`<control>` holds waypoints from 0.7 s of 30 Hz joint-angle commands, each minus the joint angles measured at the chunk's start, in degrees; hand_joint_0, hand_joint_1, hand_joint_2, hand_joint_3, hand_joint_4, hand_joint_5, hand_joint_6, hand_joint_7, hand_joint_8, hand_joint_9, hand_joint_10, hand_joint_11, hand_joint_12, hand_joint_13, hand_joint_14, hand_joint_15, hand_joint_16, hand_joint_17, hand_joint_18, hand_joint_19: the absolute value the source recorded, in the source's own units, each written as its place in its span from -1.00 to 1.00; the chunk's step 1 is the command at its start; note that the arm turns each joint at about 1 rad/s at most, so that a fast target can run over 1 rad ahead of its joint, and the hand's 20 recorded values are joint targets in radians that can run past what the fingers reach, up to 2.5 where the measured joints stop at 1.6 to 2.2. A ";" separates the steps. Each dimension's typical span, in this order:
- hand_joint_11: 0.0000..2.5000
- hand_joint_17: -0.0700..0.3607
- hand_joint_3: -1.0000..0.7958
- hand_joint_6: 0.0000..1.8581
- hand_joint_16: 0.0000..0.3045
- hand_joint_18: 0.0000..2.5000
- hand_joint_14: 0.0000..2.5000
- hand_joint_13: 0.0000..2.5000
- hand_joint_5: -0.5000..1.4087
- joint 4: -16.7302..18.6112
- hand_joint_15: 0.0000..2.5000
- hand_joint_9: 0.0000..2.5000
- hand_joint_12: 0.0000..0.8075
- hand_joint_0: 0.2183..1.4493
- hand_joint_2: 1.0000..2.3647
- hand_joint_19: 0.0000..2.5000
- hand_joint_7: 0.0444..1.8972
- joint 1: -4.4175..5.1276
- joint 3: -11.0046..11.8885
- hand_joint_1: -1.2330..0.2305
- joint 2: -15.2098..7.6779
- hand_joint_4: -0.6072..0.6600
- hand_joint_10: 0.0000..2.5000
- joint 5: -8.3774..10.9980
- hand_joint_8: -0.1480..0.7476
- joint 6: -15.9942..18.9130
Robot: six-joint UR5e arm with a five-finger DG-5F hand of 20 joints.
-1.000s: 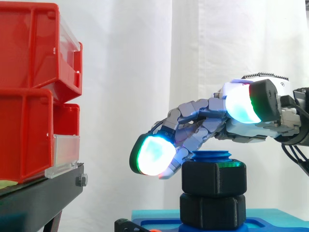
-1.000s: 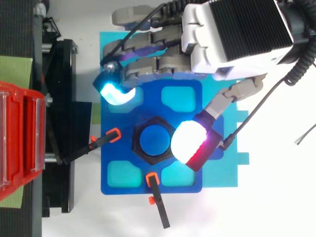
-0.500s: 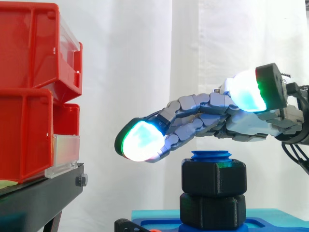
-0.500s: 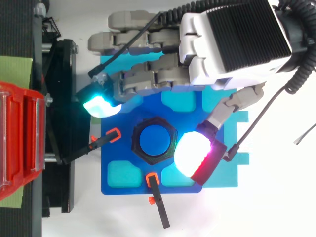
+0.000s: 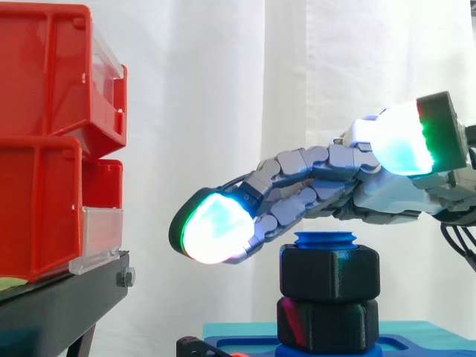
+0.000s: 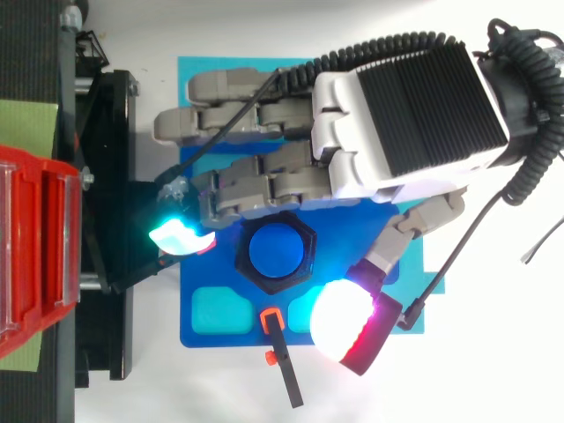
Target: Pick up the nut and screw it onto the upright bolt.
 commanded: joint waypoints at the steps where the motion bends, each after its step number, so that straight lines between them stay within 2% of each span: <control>1: -1.00 -0.18 -0.44 -0.46 -0.69 -1.00 -1.00 -0.99 -0.66 -1.45 -1.00 -0.81 -0.18 -0.70 -1.00 -1.00 -0.32 0.25 0.00 0.63 0.00 0.22 -1.00 0.02 -0.20 0.16; 8: -1.00 -0.26 -0.44 -0.46 -0.74 -1.00 -1.00 -0.90 -0.63 -4.09 -1.00 -0.70 -0.21 -0.66 -1.00 -1.00 -0.20 0.60 0.00 0.55 0.00 0.28 -1.00 0.02 -0.13 -0.11; 21: -1.00 -0.30 -0.44 -0.46 -0.77 -1.00 -1.00 -0.83 -0.61 -4.00 -1.00 -0.61 -0.26 -0.63 -1.00 -1.00 -0.06 0.69 0.00 0.46 0.00 0.33 -1.00 0.02 -0.10 -0.11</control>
